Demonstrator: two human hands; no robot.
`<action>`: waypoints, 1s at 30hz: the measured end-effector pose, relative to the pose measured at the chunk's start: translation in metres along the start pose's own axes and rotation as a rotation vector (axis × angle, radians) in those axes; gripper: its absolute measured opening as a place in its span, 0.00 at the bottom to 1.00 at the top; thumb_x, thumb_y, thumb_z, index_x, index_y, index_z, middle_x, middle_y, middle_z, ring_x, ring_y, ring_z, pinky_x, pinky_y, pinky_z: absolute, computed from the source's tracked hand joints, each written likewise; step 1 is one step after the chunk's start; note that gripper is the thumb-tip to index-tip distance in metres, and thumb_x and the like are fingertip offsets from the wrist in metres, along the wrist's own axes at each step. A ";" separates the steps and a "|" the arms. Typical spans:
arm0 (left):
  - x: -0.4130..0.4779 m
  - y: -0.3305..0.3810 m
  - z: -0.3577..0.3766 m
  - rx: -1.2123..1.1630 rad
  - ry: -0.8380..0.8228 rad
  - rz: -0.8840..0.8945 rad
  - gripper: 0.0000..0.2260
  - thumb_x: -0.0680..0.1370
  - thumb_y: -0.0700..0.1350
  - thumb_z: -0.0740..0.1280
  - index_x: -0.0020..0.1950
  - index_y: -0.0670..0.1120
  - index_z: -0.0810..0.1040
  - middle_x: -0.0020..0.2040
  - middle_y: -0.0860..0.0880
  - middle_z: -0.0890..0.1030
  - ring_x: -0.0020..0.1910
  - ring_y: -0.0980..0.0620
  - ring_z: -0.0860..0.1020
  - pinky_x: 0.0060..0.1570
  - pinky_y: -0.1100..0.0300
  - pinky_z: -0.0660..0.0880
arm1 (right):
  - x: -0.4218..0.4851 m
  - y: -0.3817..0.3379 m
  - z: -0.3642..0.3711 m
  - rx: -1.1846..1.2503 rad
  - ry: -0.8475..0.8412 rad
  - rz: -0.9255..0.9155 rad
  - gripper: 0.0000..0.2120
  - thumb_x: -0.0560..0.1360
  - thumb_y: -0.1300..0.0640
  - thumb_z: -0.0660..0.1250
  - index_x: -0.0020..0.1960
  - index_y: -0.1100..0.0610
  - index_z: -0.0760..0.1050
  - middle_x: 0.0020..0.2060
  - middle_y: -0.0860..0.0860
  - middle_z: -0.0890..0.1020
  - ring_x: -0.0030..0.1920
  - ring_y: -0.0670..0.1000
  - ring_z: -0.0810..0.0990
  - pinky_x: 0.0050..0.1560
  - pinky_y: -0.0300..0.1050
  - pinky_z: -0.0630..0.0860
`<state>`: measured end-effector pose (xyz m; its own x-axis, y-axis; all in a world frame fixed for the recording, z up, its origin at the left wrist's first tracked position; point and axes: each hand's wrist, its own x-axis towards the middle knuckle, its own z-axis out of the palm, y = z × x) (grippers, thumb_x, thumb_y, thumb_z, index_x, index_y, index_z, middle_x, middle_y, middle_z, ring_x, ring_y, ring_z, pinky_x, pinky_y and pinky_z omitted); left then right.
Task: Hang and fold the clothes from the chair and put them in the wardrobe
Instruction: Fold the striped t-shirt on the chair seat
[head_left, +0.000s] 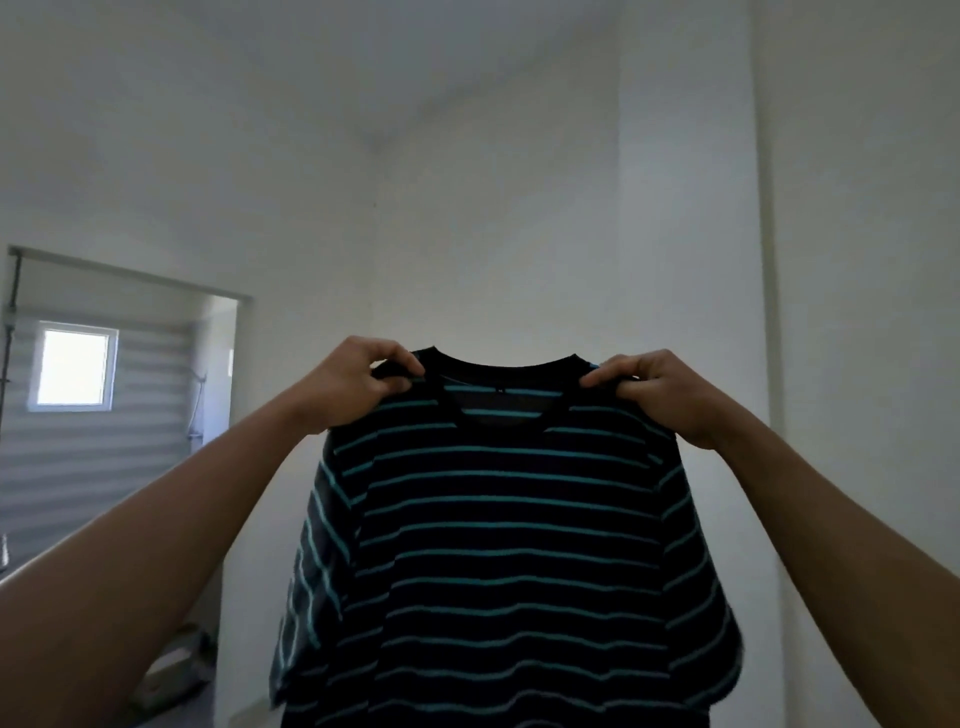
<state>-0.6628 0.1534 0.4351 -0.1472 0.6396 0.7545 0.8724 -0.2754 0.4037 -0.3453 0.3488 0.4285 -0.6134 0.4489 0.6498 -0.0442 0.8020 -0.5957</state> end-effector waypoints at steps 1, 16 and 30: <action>-0.001 0.000 -0.003 0.000 -0.003 0.006 0.10 0.76 0.36 0.72 0.43 0.51 0.85 0.47 0.52 0.85 0.48 0.56 0.82 0.54 0.63 0.75 | 0.000 -0.003 0.002 -0.009 0.009 -0.003 0.21 0.77 0.72 0.59 0.49 0.53 0.87 0.53 0.48 0.85 0.55 0.50 0.83 0.58 0.43 0.80; 0.007 -0.009 -0.028 0.013 -0.011 0.016 0.09 0.77 0.34 0.70 0.46 0.46 0.86 0.45 0.52 0.86 0.47 0.57 0.83 0.48 0.73 0.74 | 0.018 -0.017 0.009 -0.076 0.068 0.000 0.13 0.77 0.66 0.67 0.49 0.52 0.86 0.48 0.53 0.87 0.50 0.55 0.86 0.56 0.52 0.82; 0.009 -0.012 -0.020 -0.092 0.034 -0.048 0.12 0.79 0.33 0.67 0.49 0.48 0.87 0.51 0.53 0.86 0.51 0.56 0.83 0.55 0.65 0.78 | 0.023 -0.005 0.009 -0.025 0.046 0.001 0.12 0.79 0.68 0.65 0.50 0.56 0.86 0.48 0.54 0.87 0.51 0.55 0.86 0.57 0.52 0.81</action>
<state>-0.6838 0.1486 0.4473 -0.2048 0.6289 0.7500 0.8177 -0.3112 0.4842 -0.3658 0.3516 0.4421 -0.5764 0.4670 0.6706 -0.0235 0.8108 -0.5848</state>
